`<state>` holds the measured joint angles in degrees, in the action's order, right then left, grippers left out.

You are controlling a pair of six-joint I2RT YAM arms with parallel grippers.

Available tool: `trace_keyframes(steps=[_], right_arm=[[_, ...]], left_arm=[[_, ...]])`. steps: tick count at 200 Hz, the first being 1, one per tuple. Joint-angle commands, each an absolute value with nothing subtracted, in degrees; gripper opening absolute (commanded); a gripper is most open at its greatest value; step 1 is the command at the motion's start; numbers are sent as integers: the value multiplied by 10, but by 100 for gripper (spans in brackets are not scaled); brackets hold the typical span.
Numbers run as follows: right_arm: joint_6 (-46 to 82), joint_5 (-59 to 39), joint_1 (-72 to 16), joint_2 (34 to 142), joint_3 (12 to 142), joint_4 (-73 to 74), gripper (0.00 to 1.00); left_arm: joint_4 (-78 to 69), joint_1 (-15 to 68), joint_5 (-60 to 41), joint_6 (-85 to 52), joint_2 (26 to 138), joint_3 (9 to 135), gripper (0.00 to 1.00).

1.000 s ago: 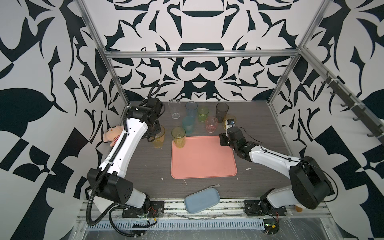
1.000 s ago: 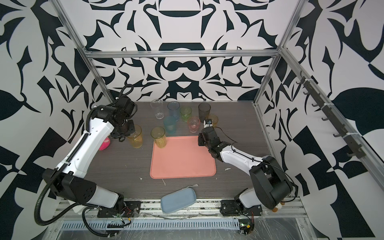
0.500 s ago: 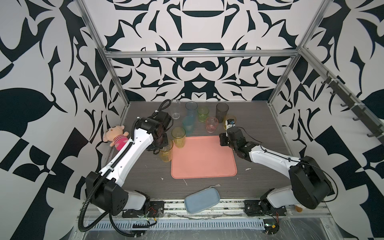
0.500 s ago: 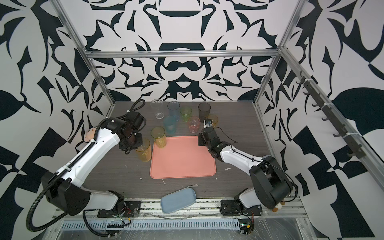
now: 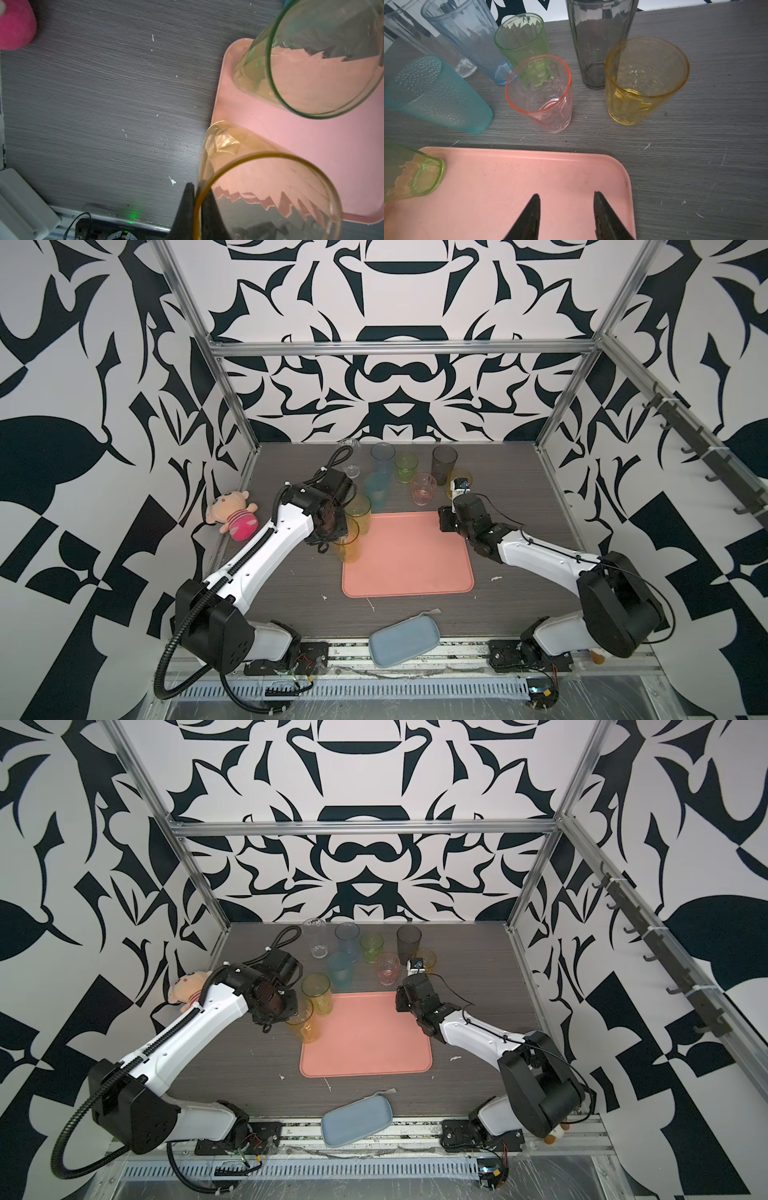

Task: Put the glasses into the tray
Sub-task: 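Lower the yellow glass onto the tray and open the left gripper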

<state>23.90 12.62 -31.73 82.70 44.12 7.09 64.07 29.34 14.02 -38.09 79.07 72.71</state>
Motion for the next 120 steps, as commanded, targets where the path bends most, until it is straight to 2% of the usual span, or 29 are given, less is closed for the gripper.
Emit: trace_keyframes(steps=[1, 120], right_arm=[[246, 125, -317, 827, 465, 78, 45], [247, 123, -317, 831, 468, 75, 45]], left_arm=[[632, 299, 138, -396, 784, 720, 0], [613, 340, 153, -405, 836, 735, 0]])
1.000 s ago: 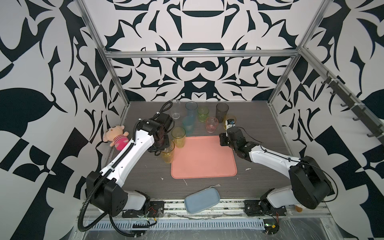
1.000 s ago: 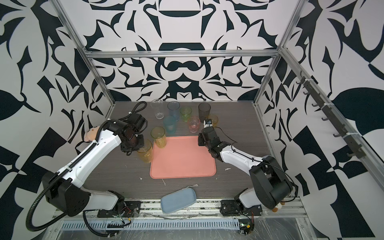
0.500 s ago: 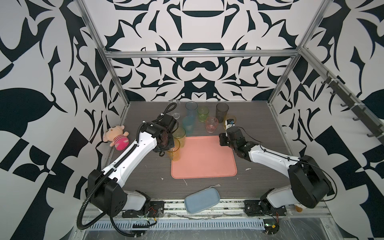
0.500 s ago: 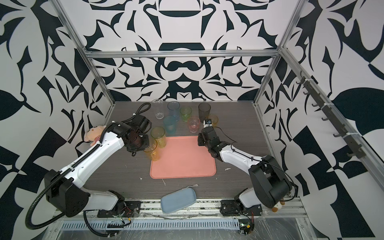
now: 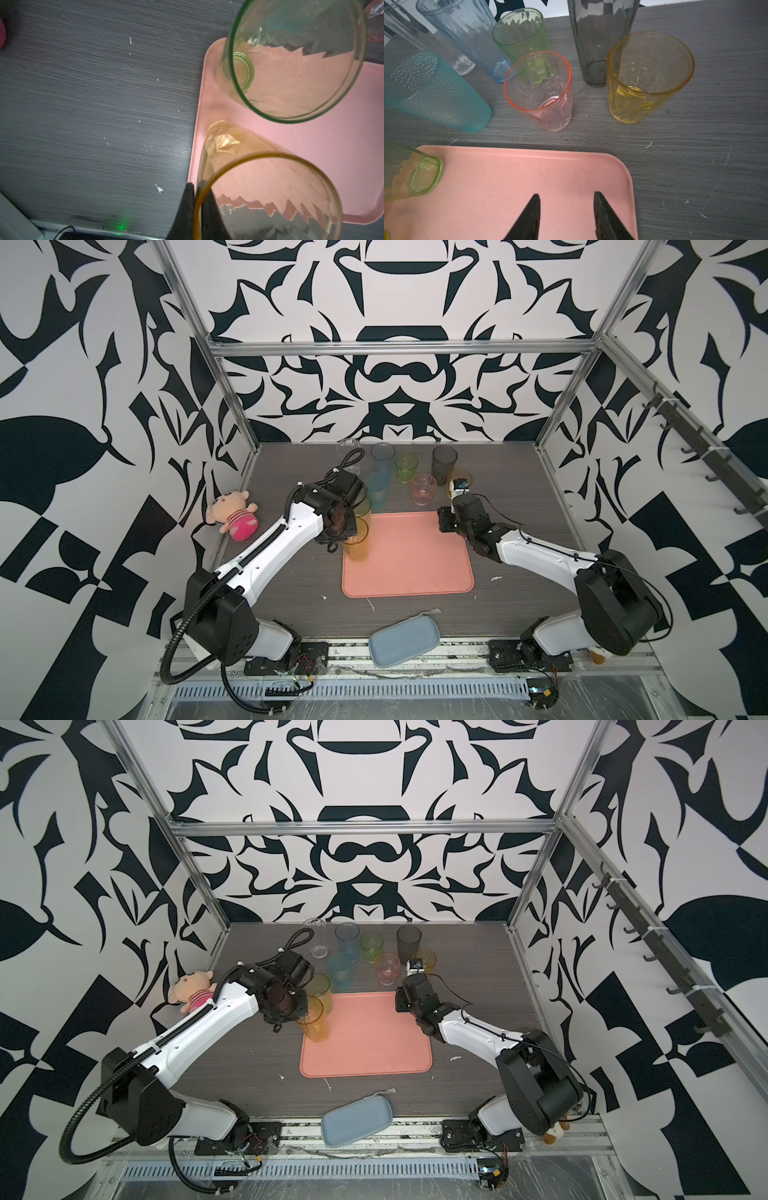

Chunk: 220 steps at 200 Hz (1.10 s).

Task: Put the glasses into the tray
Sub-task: 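Lower the yellow glass onto the tray and open the left gripper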

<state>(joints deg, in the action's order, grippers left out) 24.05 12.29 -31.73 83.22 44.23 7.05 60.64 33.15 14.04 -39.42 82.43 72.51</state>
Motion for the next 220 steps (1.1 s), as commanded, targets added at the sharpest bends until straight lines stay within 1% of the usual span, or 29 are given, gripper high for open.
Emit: trace_keyframes(steps=[1, 220], right_arm=[[247, 123, -317, 831, 467, 75, 45], [249, 118, -317, 836, 475, 65, 45]], left_arm=[[613, 340, 154, -405, 836, 735, 0], [585, 350, 174, -404, 869, 720, 0]])
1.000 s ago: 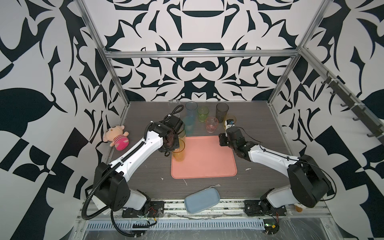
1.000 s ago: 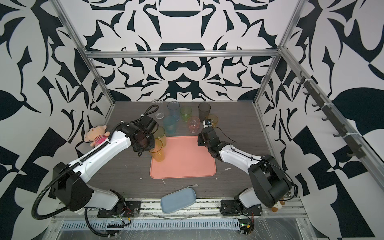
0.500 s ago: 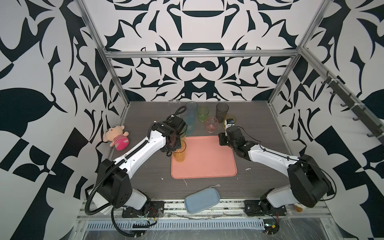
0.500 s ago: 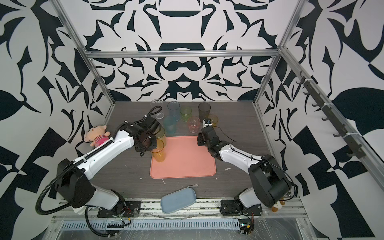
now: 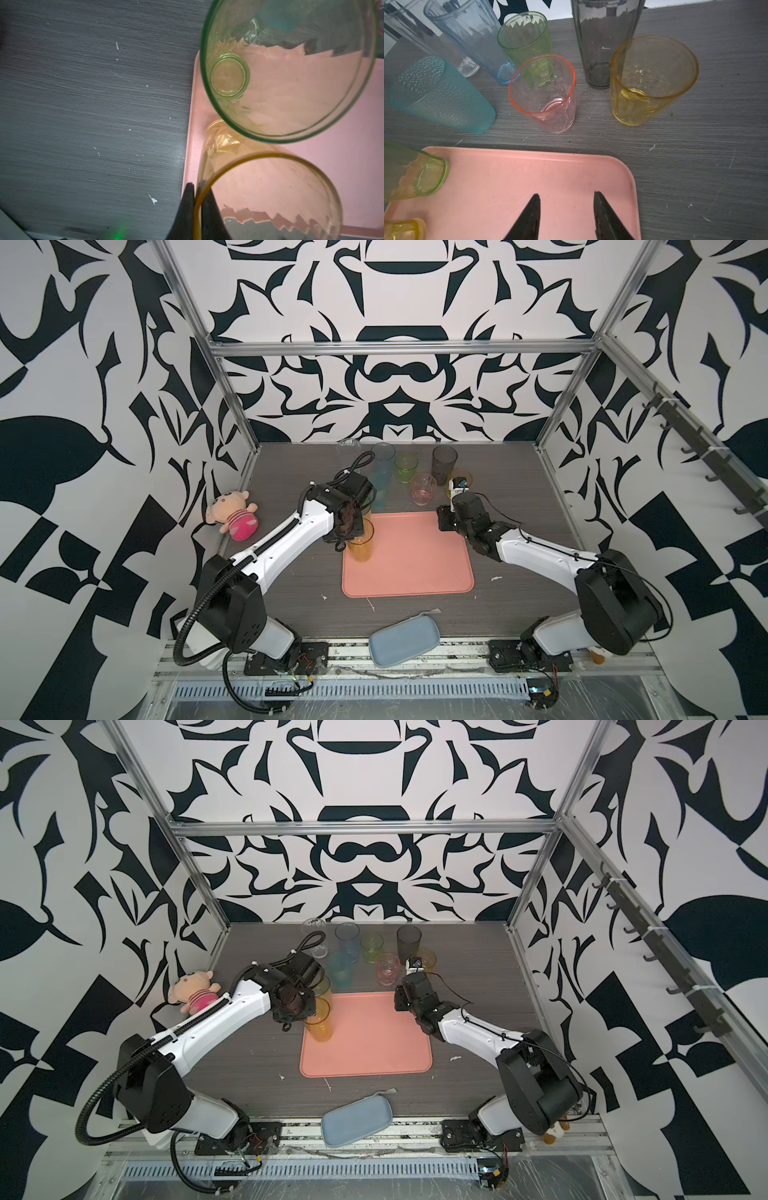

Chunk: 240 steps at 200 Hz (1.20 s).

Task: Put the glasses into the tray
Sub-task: 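Lower the yellow glass onto the tray and open the left gripper, then raise the left gripper and move it toward the clear glass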

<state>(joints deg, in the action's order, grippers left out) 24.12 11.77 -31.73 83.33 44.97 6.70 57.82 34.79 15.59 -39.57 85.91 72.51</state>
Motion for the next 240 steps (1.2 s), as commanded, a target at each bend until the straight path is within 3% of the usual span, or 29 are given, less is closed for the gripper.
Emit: trace_keyframes(steps=[1, 27, 89, 190, 240], right_arm=[[249, 118, -317, 836, 475, 65, 45], [249, 119, -317, 837, 476, 63, 45], [250, 118, -317, 840, 478, 61, 45], [250, 120, -317, 837, 479, 58, 45], [249, 121, -317, 831, 477, 58, 46]], left_arm=[[585, 350, 175, -404, 869, 720, 0], [585, 350, 174, -405, 871, 721, 0], [588, 350, 159, -405, 863, 733, 25], [603, 350, 162, -403, 842, 782, 34], [615, 346, 209, -385, 842, 836, 44]])
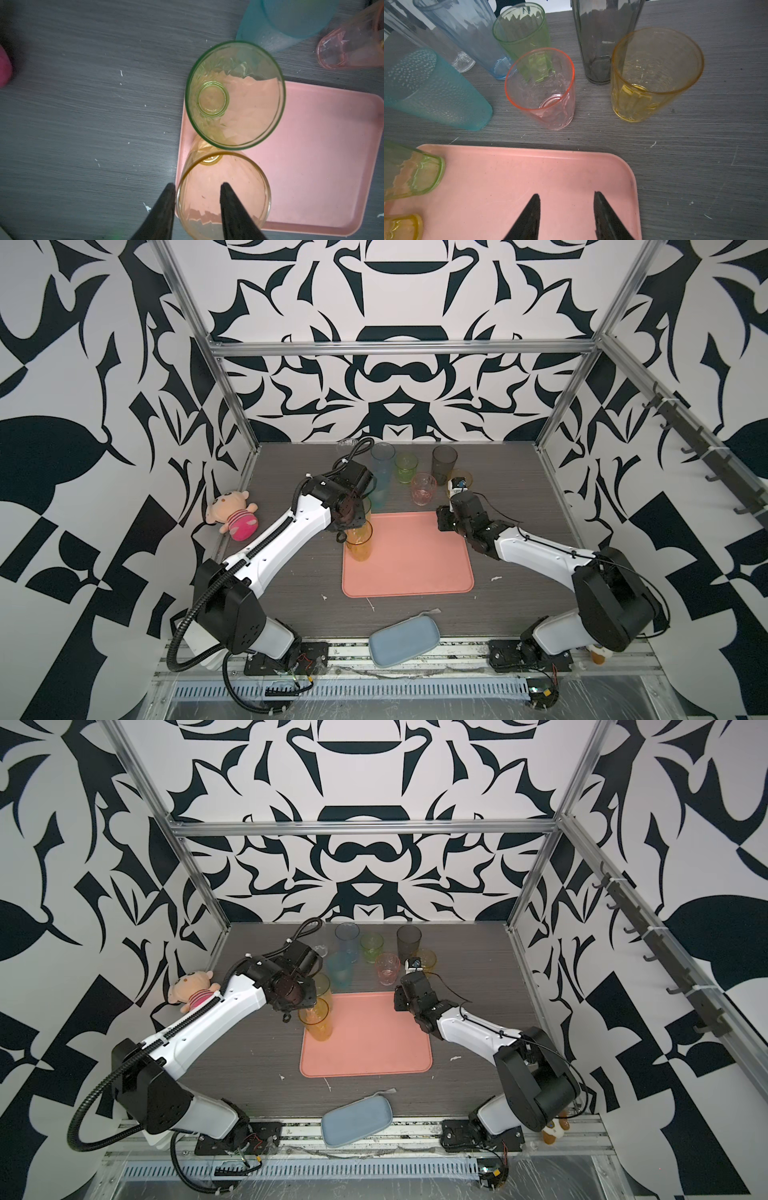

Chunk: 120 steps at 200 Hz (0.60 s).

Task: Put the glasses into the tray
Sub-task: 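Raise the left gripper and move it toward the clear glass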

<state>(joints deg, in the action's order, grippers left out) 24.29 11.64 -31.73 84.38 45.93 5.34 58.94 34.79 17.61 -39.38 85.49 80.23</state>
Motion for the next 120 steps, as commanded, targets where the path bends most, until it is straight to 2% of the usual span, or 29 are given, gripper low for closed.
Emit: trace_keyframes(steps=[1, 120], right_arm=[[249, 121, -317, 831, 477, 58, 46], [247, 125, -317, 819, 470, 60, 47]], left_arm=[[615, 346, 209, -384, 842, 837, 45], [579, 260, 249, -295, 930, 997, 64]])
